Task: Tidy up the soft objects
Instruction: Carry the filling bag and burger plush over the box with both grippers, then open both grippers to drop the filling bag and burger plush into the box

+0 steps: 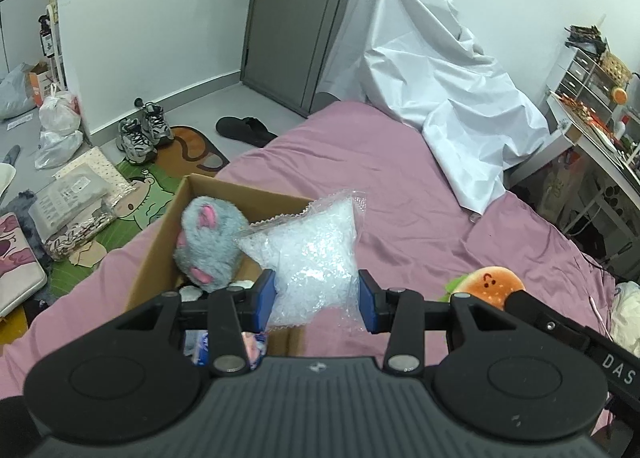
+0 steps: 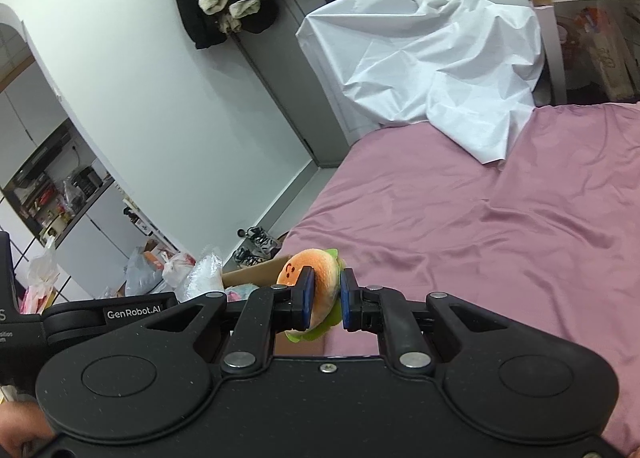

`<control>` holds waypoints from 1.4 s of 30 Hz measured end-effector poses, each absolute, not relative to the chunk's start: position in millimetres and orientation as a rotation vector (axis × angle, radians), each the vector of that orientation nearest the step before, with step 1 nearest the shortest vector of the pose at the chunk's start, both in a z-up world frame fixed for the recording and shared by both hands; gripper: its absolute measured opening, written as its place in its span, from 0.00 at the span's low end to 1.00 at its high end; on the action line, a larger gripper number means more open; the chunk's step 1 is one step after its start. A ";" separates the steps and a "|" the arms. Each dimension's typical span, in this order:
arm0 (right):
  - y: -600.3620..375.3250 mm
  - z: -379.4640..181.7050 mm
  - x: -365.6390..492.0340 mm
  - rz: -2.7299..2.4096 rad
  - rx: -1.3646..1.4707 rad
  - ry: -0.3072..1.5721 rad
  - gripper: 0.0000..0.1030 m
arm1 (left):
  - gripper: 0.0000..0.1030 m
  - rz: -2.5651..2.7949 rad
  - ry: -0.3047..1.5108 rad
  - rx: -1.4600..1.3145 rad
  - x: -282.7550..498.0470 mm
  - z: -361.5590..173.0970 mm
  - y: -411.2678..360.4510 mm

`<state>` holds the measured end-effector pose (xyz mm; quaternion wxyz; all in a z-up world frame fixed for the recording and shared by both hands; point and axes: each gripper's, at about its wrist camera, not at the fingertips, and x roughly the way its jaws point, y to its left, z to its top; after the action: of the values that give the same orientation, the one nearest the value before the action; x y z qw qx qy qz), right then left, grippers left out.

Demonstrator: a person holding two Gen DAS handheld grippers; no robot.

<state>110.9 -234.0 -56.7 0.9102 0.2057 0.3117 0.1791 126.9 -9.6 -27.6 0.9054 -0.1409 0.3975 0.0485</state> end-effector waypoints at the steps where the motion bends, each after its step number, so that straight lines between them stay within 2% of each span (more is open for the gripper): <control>1: -232.2 -56.8 110.0 0.372 0.423 0.642 0.13 | 0.41 0.102 0.822 -0.292 126.9 -28.3 -6.1; 19: -175.1 -66.0 116.5 0.424 0.351 0.676 0.13 | 0.41 0.153 0.893 -0.371 132.2 -63.0 64.2; 33: -140.6 -81.0 134.6 0.420 0.323 0.719 0.13 | 0.42 0.129 0.974 -0.361 150.4 -92.8 76.4; 42: -121.5 -87.0 151.7 0.405 0.324 0.727 0.13 | 0.58 0.134 0.985 -0.345 146.8 -93.9 93.6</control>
<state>151.7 -121.5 -87.0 0.9020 0.1569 0.3514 0.1957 146.8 93.6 -93.9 0.8646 -0.1648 0.4703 0.0640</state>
